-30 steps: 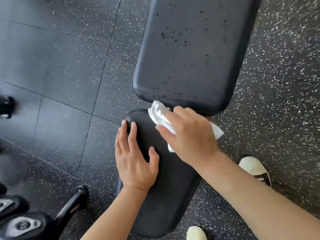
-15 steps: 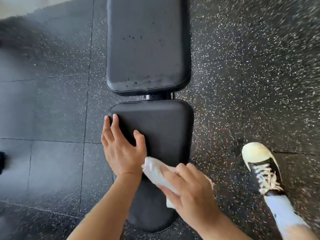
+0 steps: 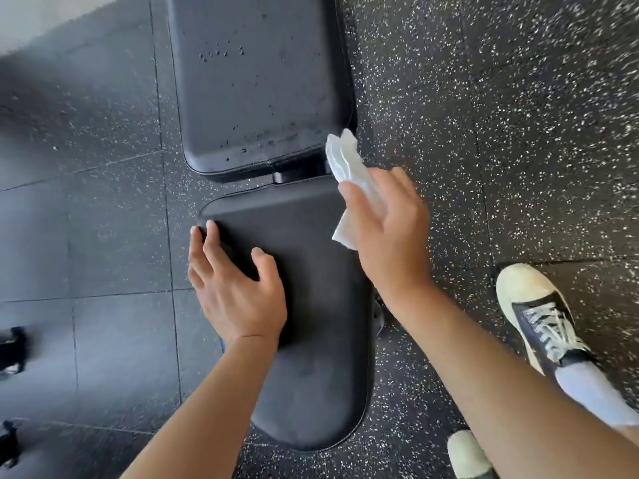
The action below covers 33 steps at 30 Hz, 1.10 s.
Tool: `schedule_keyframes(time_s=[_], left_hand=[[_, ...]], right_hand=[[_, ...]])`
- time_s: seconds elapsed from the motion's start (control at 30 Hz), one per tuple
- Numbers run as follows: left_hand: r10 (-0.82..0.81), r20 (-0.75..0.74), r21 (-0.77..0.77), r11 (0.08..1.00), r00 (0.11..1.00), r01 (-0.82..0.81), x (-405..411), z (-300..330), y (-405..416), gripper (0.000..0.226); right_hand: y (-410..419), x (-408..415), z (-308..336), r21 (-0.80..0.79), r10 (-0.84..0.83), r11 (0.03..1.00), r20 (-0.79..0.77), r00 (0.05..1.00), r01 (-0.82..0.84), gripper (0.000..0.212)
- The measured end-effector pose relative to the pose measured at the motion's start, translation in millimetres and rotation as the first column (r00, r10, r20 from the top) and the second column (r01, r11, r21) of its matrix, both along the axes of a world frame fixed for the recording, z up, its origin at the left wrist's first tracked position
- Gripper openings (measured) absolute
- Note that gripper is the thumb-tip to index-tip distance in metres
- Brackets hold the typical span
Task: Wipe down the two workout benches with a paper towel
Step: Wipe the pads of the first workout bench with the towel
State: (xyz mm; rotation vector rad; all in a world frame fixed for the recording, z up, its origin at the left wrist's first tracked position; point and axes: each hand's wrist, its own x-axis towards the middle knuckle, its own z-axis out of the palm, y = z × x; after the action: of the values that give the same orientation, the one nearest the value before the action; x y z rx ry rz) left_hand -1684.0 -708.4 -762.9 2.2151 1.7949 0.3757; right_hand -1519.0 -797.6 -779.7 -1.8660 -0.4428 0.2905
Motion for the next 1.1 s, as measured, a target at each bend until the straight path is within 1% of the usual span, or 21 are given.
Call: schedule_keyframes(time_s=[0.07, 0.17, 0.23, 0.3, 0.37, 0.5, 0.57, 0.6, 0.67, 0.73, 0.8, 0.87, 0.93, 1.0, 1.03, 1.1], left_hand=[[0.005, -0.008, -0.004, 1.000, 1.000, -0.005, 1.1, 0.0, -1.0, 0.071], [0.009, -0.016, 0.005, 1.000, 1.000, -0.009, -0.2, -1.5, -0.3, 0.069], [0.010, -0.018, 0.011, 1.000, 1.000, -0.010, -0.7, -2.5, 0.7, 0.068], [0.012, -0.015, 0.021, 1.000, 1.000, -0.011, -0.6, -2.4, 0.4, 0.068], [0.006, -0.009, 0.033, 0.999, 1.000, -0.006, -0.1, -2.6, 0.1, 0.068], [0.011, -0.005, 0.038, 0.999, 1.000, -0.010, -0.3, -3.1, -0.2, 0.067], [0.009, -0.001, 0.041, 0.999, 1.000, -0.009, 0.2, -2.9, -0.7, 0.066], [0.009, 0.000, 0.042, 0.999, 1.000, -0.009, 0.3, -2.5, -0.8, 0.066], [0.009, 0.004, 0.040, 0.999, 1.000, -0.009, 0.4, -0.9, -0.7, 0.066], [0.012, 0.004, 0.039, 0.999, 1.000, -0.012, 1.3, -0.6, -1.3, 0.066], [0.015, 0.005, 0.043, 0.999, 1.000, -0.016, 1.5, -0.5, -1.6, 0.066], [0.011, 0.007, 0.049, 0.999, 1.000, -0.011, 1.2, -1.1, -1.6, 0.068], [0.013, 0.016, 0.056, 0.998, 1.000, -0.014, 0.7, -2.0, -1.2, 0.069], [0.014, 0.024, 0.057, 0.998, 1.000, -0.016, -0.2, -2.7, -0.6, 0.068], [0.017, 0.023, 0.060, 0.998, 1.000, -0.018, -0.3, -3.3, 0.0, 0.068], [0.018, 0.016, 0.056, 0.998, 1.000, -0.019, 0.1, -3.5, 0.5, 0.068]], right_hand=[[-30.4, -34.4, 1.1, 0.023, -0.040, 0.999, -0.156, 0.987, 0.044, 0.020], [-80.2, -97.2, 4.5, -0.052, -0.047, 0.998, -0.332, 0.942, 0.032, 0.023], [-101.4, -124.4, 6.3, -0.064, -0.031, 0.998, -0.373, 0.927, 0.008, 0.023], [-102.2, -123.3, 7.7, -0.071, -0.024, 0.997, -0.391, 0.920, -0.004, 0.021], [-82.6, -100.9, 8.1, -0.064, -0.032, 0.998, -0.390, 0.920, 0.008, 0.024], [-21.3, -26.8, 2.8, -0.061, -0.103, 0.994, -0.380, 0.919, 0.086, 0.030], [-9.1, -10.3, 2.0, -0.044, -0.106, 0.994, -0.373, 0.922, 0.096, 0.031], [-12.9, -14.1, 4.2, -0.039, -0.093, 0.996, -0.360, 0.928, 0.085, 0.031], [-40.4, -46.5, 7.7, -0.010, -0.057, 0.998, -0.342, 0.938, 0.057, 0.028], [-84.4, -102.0, 7.0, 0.026, -0.030, 0.999, -0.391, 0.920, 0.043, 0.025], [-123.1, -153.1, 6.8, 0.006, -0.013, 1.000, -0.431, 0.902, 0.017, 0.019], [-139.8, -177.4, 6.9, -0.045, -0.024, 0.999, -0.417, 0.908, 0.006, 0.013], [-135.3, -172.0, 6.2, -0.061, -0.010, 0.998, -0.388, 0.921, -0.014, 0.015], [-116.5, -146.2, 4.6, -0.022, 0.020, 0.999, -0.374, 0.927, -0.030, 0.019], [-102.3, -127.0, 2.0, -0.024, 0.022, 0.999, -0.332, 0.943, -0.032, 0.020], [-63.7, -77.8, 0.2, -0.063, -0.004, 0.998, -0.189, 0.982, -0.008, 0.022]])
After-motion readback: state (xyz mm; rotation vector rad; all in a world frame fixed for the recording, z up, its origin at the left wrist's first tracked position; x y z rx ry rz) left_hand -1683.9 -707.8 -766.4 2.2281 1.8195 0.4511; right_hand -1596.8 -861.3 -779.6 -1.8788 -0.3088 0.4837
